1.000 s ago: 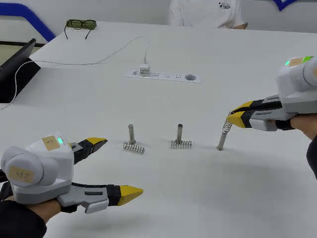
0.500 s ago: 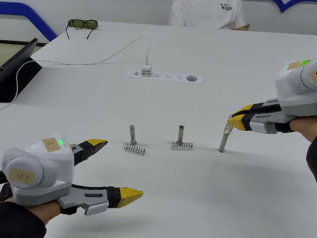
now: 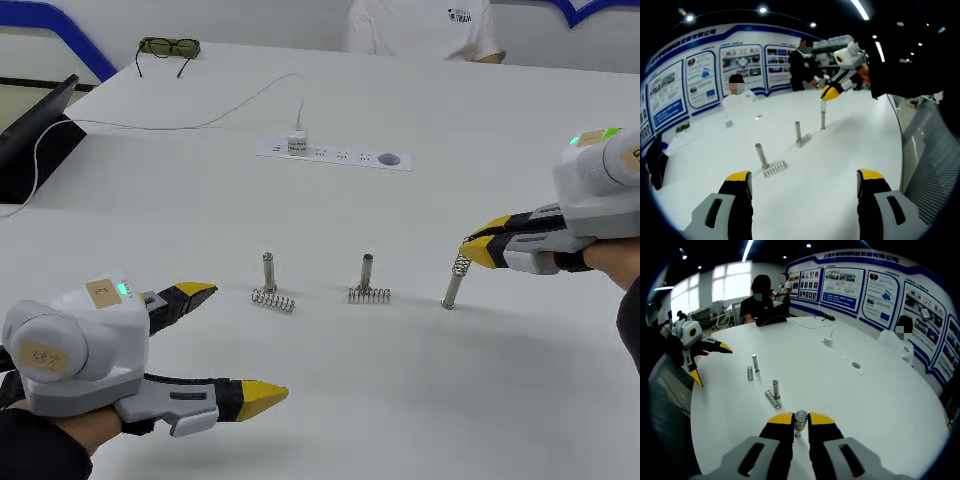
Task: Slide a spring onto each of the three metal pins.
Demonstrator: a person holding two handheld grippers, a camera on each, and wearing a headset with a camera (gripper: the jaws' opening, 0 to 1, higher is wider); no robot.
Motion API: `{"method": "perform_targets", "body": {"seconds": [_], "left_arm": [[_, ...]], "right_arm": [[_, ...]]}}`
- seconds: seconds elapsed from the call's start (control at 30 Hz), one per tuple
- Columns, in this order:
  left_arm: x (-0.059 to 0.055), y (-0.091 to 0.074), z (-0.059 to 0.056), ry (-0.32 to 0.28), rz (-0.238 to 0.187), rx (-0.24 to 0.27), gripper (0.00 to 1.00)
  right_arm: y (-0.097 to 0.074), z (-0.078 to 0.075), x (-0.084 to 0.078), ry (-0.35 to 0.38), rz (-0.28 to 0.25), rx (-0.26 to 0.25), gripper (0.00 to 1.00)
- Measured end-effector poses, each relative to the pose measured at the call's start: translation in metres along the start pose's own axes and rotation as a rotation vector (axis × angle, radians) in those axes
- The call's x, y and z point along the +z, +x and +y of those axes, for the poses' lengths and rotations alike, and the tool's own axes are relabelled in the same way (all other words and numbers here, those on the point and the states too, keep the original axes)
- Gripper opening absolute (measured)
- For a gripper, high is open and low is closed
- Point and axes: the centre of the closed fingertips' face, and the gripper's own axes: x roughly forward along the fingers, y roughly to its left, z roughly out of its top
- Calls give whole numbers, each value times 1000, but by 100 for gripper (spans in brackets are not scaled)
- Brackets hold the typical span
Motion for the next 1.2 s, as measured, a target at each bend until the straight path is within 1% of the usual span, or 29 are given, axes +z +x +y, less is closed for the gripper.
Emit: {"method": "perform_targets", "body": {"seconds": [0.23,0.63,0.97,1.1,1.2], "left_arm": [[-1,0,0,0,3,0,88],[-3,-1,0,-2,14,6,88],[-4,-2,-1,-4,21,11,88],[-4,-2,0,-6,22,14,88],[-5,-2,0,-7,23,15,88]], "right_arm": [[3,0,-2,4,4,1,12],[12,1,-12,17,16,10,12],[22,1,-23,34,28,17,12],[26,3,-31,38,43,21,12],[28,3,-33,44,48,23,12]]}}
